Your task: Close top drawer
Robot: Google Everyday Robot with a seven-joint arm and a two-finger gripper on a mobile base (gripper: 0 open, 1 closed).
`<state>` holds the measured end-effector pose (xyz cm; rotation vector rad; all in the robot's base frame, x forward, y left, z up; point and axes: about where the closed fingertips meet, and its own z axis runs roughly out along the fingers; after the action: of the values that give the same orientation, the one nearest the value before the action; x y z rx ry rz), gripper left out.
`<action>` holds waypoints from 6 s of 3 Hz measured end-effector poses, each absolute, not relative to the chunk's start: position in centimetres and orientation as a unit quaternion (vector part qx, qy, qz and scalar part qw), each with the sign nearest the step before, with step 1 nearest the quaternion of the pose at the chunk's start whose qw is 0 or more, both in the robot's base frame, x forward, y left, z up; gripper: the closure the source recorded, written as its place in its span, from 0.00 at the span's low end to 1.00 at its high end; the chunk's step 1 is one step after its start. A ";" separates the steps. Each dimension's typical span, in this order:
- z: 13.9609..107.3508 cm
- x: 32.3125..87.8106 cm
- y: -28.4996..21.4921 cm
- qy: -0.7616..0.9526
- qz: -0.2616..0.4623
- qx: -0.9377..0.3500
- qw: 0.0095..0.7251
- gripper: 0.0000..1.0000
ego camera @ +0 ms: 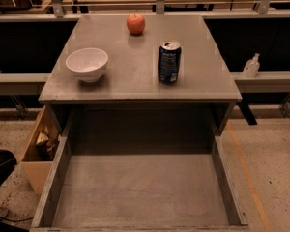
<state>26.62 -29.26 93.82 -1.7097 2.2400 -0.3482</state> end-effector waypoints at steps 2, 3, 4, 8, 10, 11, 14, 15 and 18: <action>84.6 21.3 -33.0 0.787 -0.003 -0.585 0.197 1.00; 84.6 21.3 -33.0 0.787 -0.003 -0.584 0.197 1.00; 82.6 20.8 -32.1 0.787 -0.002 -0.587 0.190 1.00; 64.9 17.3 -23.7 0.748 0.025 -0.647 0.146 1.00; 59.3 20.5 -18.5 0.708 0.052 -0.691 0.136 1.00; 57.8 22.8 -16.4 0.687 0.051 -0.713 0.131 1.00; 57.9 24.9 -15.6 0.680 0.043 -0.719 0.136 1.00; 59.3 29.8 -14.0 0.665 0.025 -0.730 0.157 1.00; 57.0 37.0 -11.2 0.646 0.020 -0.742 0.179 1.00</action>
Offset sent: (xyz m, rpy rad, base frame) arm -0.0839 -0.0480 -0.1400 0.3719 0.1106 0.0173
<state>37.01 -11.23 57.02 -2.0974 1.8276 0.0577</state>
